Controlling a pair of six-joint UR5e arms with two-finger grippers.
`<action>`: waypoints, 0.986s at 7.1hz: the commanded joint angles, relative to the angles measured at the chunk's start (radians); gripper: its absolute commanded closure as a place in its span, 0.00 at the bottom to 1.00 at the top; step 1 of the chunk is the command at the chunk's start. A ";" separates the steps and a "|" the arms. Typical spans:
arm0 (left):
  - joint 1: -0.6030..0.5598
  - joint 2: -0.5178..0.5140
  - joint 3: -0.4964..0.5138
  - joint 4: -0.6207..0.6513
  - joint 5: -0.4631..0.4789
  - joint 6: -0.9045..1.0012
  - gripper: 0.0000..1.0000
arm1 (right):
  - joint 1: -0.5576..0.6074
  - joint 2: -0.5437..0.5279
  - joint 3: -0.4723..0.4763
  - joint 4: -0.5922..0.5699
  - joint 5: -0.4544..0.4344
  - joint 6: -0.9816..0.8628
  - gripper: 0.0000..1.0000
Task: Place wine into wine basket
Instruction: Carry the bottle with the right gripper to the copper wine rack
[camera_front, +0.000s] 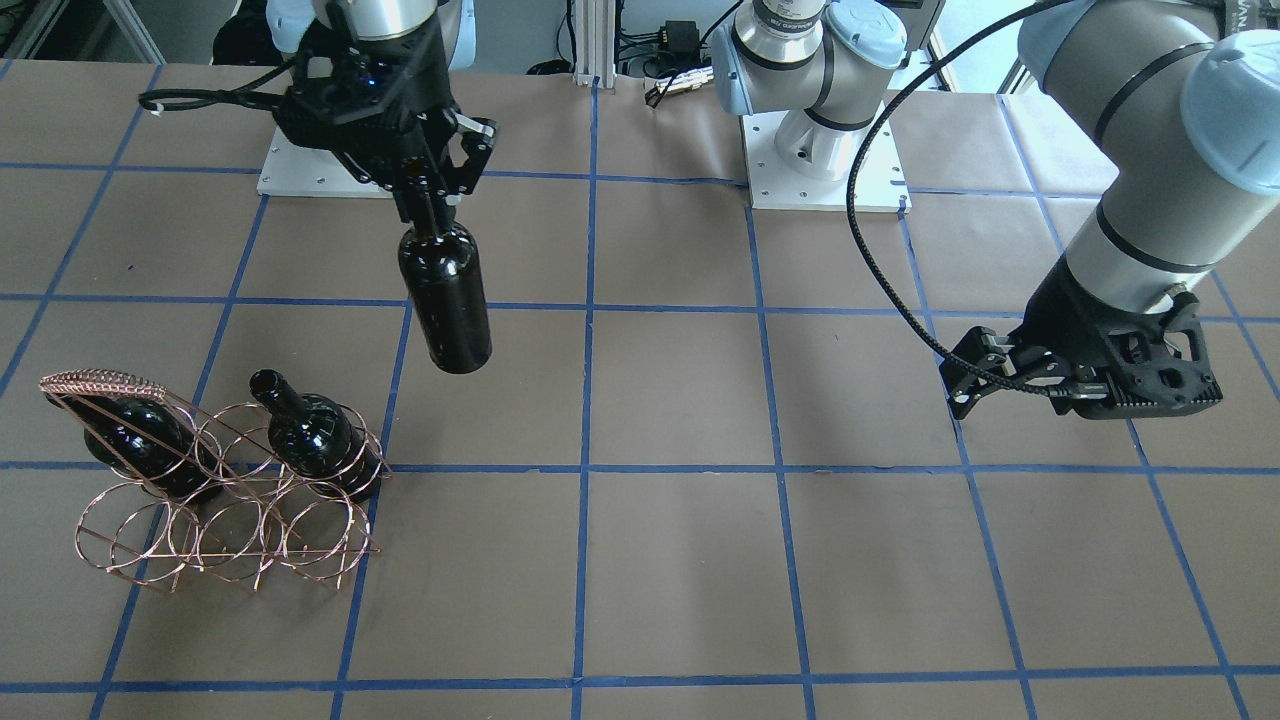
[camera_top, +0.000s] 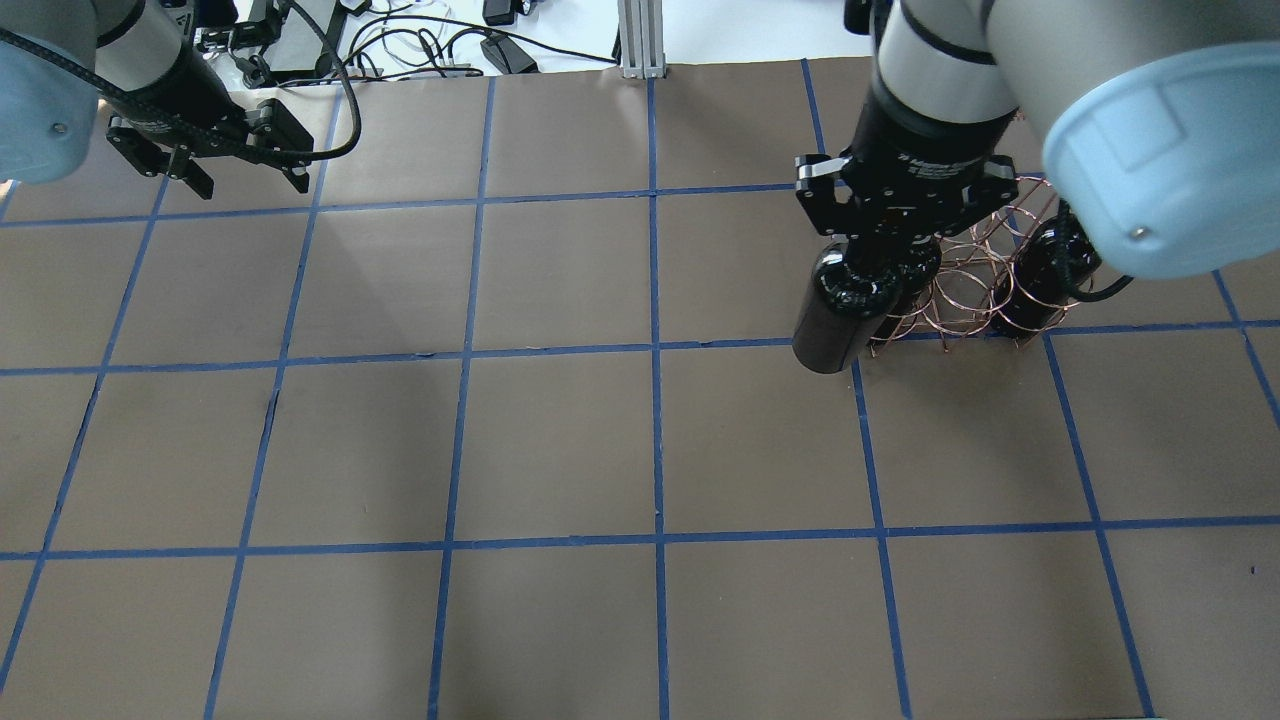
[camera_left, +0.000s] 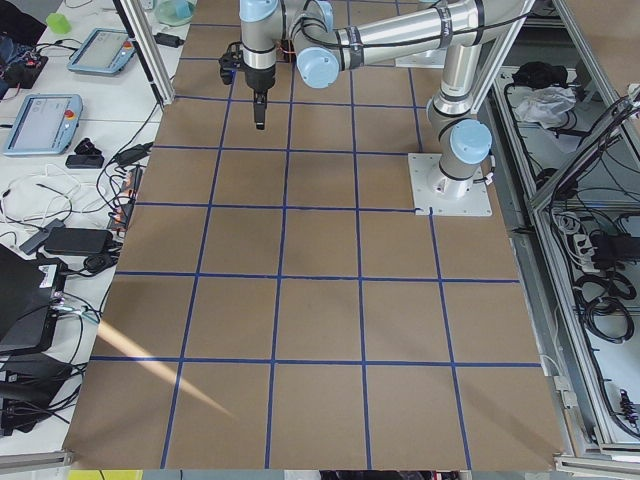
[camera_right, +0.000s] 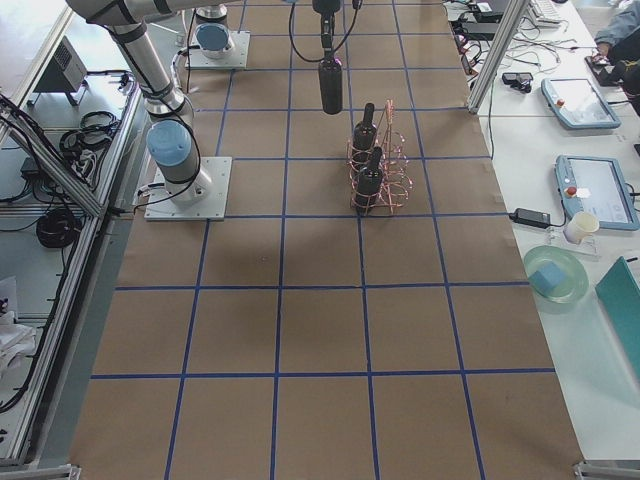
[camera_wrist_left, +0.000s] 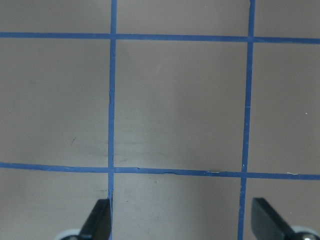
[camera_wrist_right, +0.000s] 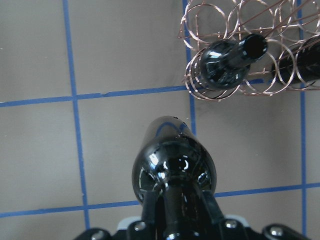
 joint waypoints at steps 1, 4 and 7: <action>0.000 -0.003 -0.002 0.000 -0.001 0.000 0.00 | -0.204 -0.010 0.000 0.008 -0.001 -0.288 1.00; 0.000 -0.004 0.000 0.000 -0.002 0.000 0.00 | -0.290 0.016 -0.007 -0.068 0.002 -0.353 1.00; 0.000 -0.004 0.000 0.000 -0.001 0.000 0.00 | -0.290 0.125 -0.096 -0.073 -0.001 -0.353 1.00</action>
